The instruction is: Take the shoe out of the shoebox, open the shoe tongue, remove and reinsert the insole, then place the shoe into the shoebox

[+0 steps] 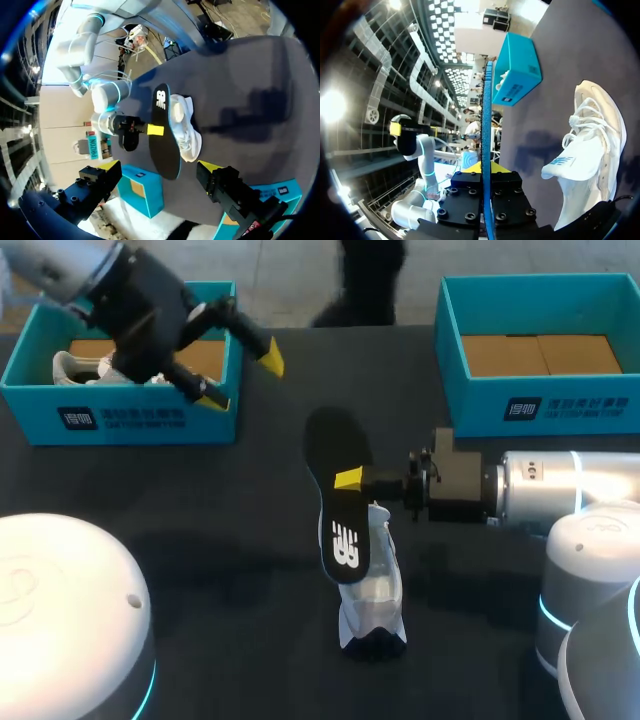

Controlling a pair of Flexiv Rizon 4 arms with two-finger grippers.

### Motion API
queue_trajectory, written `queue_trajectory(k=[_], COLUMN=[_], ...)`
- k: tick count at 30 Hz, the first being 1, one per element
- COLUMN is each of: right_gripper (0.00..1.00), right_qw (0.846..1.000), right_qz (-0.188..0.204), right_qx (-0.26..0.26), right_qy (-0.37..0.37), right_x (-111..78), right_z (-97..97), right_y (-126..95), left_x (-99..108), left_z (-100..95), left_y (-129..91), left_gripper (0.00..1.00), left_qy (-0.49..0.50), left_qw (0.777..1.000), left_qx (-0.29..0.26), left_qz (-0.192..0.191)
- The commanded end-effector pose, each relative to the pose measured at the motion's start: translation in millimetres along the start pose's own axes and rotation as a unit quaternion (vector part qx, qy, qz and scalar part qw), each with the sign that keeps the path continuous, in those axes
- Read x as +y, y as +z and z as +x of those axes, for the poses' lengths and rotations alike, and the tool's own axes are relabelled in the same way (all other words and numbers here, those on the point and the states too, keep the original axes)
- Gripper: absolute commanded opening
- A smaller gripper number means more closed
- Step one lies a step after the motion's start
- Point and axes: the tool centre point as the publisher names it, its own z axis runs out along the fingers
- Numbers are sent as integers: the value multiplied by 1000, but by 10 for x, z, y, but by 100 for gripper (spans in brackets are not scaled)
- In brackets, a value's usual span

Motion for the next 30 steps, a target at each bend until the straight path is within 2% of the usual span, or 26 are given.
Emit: queue_trajectory(k=[1, 5, 14, 30], right_gripper=[0, 0, 0, 0], right_qw=[1000, 1000, 1000, 1000], right_qz=[-5, -5, -5, -5], right_qx=[-1, -1, -1, -1], right_qy=[0, 0, 0, 0], right_x=[-36, -36, -36, -36], right_z=[-3, -3, -3, -3], right_y=[7, 7, 7, 7], left_x=[328, 426, 549, 463], left_z=[-142, -207, -352, -536], left_y=[79, 171, 348, 614], left_gripper=[100, 100, 100, 100], left_qy=[-4, -15, -33, -35], left_qw=[996, 992, 981, 965], left_qx=[72, 100, 162, 240], left_qz=[44, 77, 105, 99])
